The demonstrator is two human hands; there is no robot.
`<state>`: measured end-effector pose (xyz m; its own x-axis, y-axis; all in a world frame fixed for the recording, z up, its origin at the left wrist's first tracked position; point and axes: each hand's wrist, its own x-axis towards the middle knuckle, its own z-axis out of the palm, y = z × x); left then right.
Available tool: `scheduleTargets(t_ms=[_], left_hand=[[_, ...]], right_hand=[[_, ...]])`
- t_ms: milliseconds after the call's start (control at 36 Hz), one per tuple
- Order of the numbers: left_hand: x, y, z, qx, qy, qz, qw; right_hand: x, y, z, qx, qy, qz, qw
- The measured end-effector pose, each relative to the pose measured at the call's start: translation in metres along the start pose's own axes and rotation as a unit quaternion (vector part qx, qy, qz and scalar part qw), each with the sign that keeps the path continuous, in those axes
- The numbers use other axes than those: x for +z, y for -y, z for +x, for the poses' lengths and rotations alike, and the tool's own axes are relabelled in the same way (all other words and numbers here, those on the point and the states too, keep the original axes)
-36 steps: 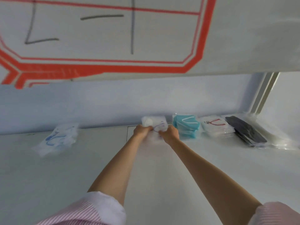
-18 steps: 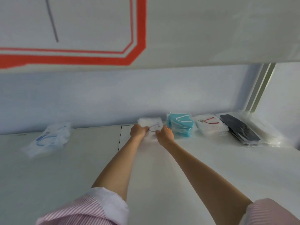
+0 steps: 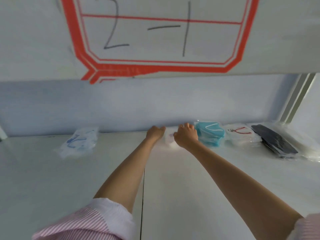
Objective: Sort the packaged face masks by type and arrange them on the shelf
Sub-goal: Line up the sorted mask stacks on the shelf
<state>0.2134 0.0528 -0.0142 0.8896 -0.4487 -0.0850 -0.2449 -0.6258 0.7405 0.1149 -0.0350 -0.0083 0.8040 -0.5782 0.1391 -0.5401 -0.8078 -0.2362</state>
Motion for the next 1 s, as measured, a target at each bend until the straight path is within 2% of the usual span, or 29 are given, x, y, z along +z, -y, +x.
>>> scheduleTargets(t_ms=[111,194,250,333,472,639,722,861,1000], left_hand=[[-0.047,0.024,-0.006,0.037,-0.049,0.027,0.998],[-0.086,0.054,-0.013,0.082,-0.136,0.139,0.978],[-0.107,0.074,-0.016,0.111,-0.165,0.209,0.957],[-0.133,0.102,-0.018,0.128,-0.173,0.254,0.943],[-0.17,0.145,-0.023,0.12,-0.178,0.272,0.938],[-0.223,0.191,-0.023,0.058,-0.211,0.241,0.946],[-0.244,0.211,-0.013,-0.001,-0.212,0.181,0.96],[-0.262,0.232,0.006,-0.104,-0.137,0.088,0.981],[-0.264,0.243,0.007,-0.143,-0.064,-0.042,0.987]], right_hand=[[-0.001,0.028,0.005,-0.041,0.025,-0.016,0.999],[0.003,0.055,0.003,-0.08,0.049,-0.005,0.996],[0.008,0.074,0.002,-0.1,0.058,-0.009,0.993],[0.014,0.103,-0.001,-0.115,0.071,-0.015,0.991],[0.03,0.147,-0.003,-0.126,0.087,-0.012,0.988],[0.054,0.192,0.001,-0.099,0.112,0.082,0.985],[0.068,0.216,0.002,-0.07,0.128,0.15,0.978],[0.09,0.255,0.005,-0.002,0.181,0.29,0.94],[0.106,0.287,0.007,0.044,0.213,0.385,0.897]])
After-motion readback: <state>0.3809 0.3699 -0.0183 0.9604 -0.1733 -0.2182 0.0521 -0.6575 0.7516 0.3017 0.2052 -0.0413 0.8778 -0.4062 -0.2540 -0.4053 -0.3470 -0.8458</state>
